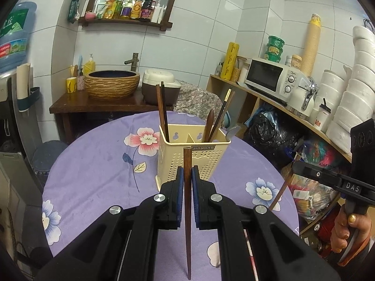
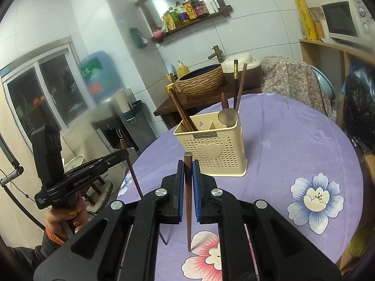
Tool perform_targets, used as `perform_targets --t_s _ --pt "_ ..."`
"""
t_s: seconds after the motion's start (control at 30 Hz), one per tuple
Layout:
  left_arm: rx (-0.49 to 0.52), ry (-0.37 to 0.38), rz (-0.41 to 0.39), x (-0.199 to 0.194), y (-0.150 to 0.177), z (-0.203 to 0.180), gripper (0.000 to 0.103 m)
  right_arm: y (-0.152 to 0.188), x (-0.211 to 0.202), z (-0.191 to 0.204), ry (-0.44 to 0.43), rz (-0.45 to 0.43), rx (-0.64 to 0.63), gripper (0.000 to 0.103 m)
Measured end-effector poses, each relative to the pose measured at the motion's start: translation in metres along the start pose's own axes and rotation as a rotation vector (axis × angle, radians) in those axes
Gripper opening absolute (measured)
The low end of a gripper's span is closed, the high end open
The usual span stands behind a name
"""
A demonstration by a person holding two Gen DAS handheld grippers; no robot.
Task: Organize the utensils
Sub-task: 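Lift both wooden chopsticks and lower them into the cream holder, then open both tools to release the chopsticks into the holder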
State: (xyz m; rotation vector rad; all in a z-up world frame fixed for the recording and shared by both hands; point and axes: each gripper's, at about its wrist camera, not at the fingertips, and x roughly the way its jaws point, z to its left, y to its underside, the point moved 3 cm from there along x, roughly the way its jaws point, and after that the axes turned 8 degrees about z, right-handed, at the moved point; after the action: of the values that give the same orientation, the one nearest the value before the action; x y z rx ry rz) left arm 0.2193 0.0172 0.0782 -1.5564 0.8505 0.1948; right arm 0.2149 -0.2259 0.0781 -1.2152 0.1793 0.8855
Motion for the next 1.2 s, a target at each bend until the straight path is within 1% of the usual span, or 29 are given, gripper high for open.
perform_targets --t_s 0.1,0.2,0.3,0.37,0.43,0.5,0.53,0.6,0.63,0.7,0.73,0.77,0.83,0.9,0.97,1.03,1.1,1.2 --pt "0.005 0.006 -0.011 -0.004 -0.004 -0.001 0.008 -0.005 -0.002 0.002 0.003 -0.006 -0.007 0.008" --pt "0.013 0.015 -0.02 -0.008 -0.013 -0.004 0.008 -0.019 -0.005 0.005 0.003 -0.019 -0.02 0.008" --pt "0.034 0.025 -0.035 -0.014 -0.034 -0.009 0.008 -0.044 -0.01 0.012 0.008 -0.034 -0.045 0.008" --pt "0.043 0.039 -0.043 -0.019 -0.057 -0.013 0.008 -0.072 -0.014 0.02 0.021 -0.039 -0.064 0.008" --pt "0.041 0.039 -0.07 -0.026 -0.078 -0.014 0.008 -0.097 -0.02 0.025 0.019 -0.057 -0.069 0.008" --pt "0.057 0.013 -0.123 -0.035 -0.109 -0.019 0.008 -0.13 -0.028 0.03 0.013 -0.089 -0.06 0.008" --pt "0.053 0.002 -0.154 -0.039 -0.127 -0.02 0.008 -0.142 -0.032 0.032 0.025 -0.109 -0.065 0.008" --pt "0.046 -0.011 -0.201 -0.043 -0.152 -0.023 0.008 -0.171 -0.04 0.037 0.075 -0.172 -0.079 0.008" --pt "0.04 -0.033 -0.23 -0.042 -0.165 -0.023 0.008 -0.18 -0.041 0.037 0.087 -0.191 -0.079 0.008" --pt "0.003 -0.035 -0.255 -0.033 -0.181 -0.021 0.008 -0.197 -0.041 0.037 0.109 -0.231 -0.077 0.008" --pt "-0.01 -0.04 -0.264 -0.029 -0.185 -0.019 0.008 -0.202 -0.039 0.035 0.128 -0.253 -0.077 0.008" --pt "-0.025 -0.061 -0.275 -0.02 -0.189 -0.017 0.008 -0.205 -0.035 0.033 0.147 -0.265 -0.08 0.008" --pt "-0.025 -0.123 -0.298 -0.004 -0.189 -0.015 0.008 -0.204 -0.019 0.028 0.182 -0.275 -0.087 0.008" --pt "-0.02 -0.138 -0.313 0.009 -0.181 -0.015 0.008 -0.197 -0.003 0.023 0.198 -0.266 -0.092 0.008" --pt "-0.008 -0.145 -0.303 0.024 -0.166 -0.014 0.008 -0.182 0.023 0.017 0.218 -0.229 -0.103 0.008" --pt "-0.008 -0.16 -0.268 0.041 -0.15 -0.011 0.008 -0.169 0.041 0.012 0.231 -0.194 -0.107 0.008" --pt "-0.02 -0.151 -0.213 0.058 -0.129 -0.005 0.008 -0.158 0.057 0.006 0.238 -0.165 -0.107 0.008" --pt "-0.017 -0.155 -0.171 0.072 -0.109 0.002 0.008 -0.142 0.073 -0.003 0.255 -0.131 -0.112 0.008"
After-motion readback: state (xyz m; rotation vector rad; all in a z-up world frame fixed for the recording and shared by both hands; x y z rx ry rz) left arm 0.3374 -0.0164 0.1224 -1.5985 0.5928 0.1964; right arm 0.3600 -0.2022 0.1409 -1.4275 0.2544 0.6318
